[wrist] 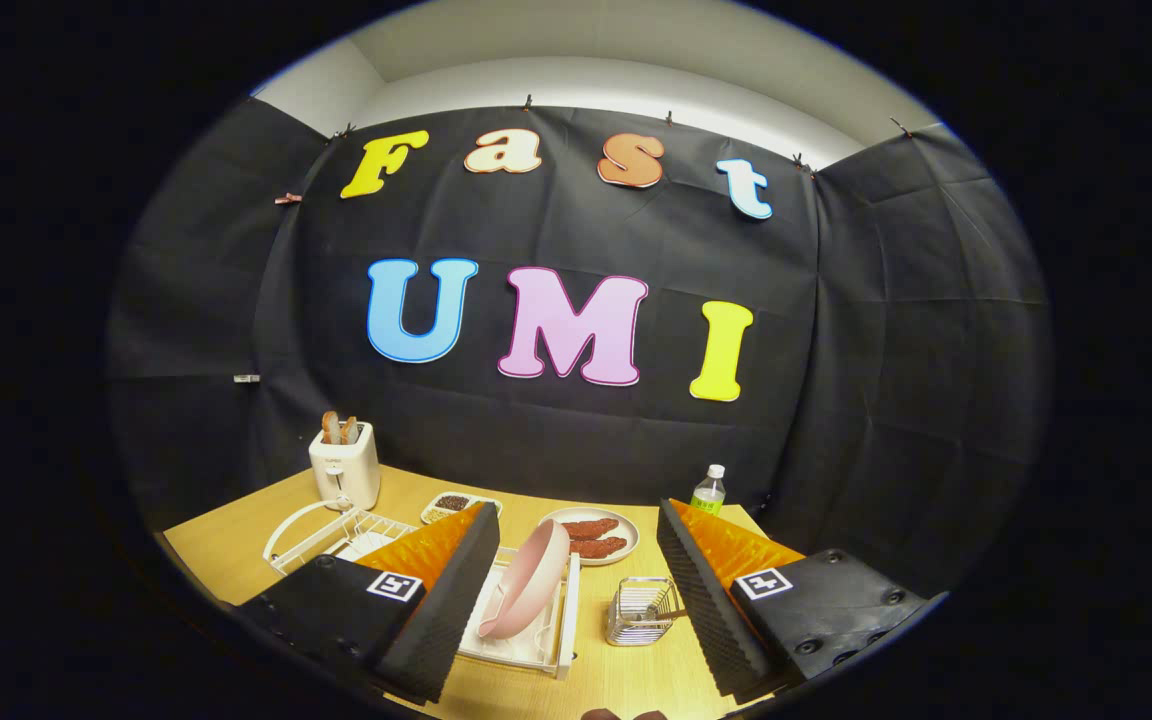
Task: Take the plate from the dish rack, then take the spoon from the basket and place it into the plate.
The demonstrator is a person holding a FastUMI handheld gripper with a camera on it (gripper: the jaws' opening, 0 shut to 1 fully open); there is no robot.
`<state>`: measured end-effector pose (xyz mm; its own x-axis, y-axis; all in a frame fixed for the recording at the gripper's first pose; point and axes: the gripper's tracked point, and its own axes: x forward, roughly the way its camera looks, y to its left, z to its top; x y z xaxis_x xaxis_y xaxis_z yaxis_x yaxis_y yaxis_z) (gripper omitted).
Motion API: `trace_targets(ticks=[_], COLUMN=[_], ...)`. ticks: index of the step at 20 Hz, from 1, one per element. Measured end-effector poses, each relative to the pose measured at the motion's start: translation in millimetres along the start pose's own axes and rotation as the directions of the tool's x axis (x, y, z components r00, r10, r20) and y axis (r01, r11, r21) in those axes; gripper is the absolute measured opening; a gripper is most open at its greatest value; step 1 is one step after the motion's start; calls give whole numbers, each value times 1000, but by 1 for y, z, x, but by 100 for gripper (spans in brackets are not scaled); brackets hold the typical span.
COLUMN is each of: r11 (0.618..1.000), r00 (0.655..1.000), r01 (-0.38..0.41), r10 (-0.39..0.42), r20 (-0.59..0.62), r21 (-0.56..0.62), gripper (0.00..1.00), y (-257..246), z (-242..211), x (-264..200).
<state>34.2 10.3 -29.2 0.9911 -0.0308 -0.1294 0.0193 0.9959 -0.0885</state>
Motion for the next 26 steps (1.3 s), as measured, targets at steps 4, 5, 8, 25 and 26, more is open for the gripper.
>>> trace_targets(ticks=[4,5,8,25,26], r11=[1000,1000,998,972,970], r00=[997,994,986,754,747], r01=[16,18,29,216,221], r10=[-17,-20,-37,-106,-101], r20=[-78,-106,-160,-649,-658], r21=[-21,-24,-55,92,102], gripper=[97,97,98,62,52], y=[0,0,-1,11,12], z=[-8,-13,-23,-153,-156], x=[26,35,58,130,131])
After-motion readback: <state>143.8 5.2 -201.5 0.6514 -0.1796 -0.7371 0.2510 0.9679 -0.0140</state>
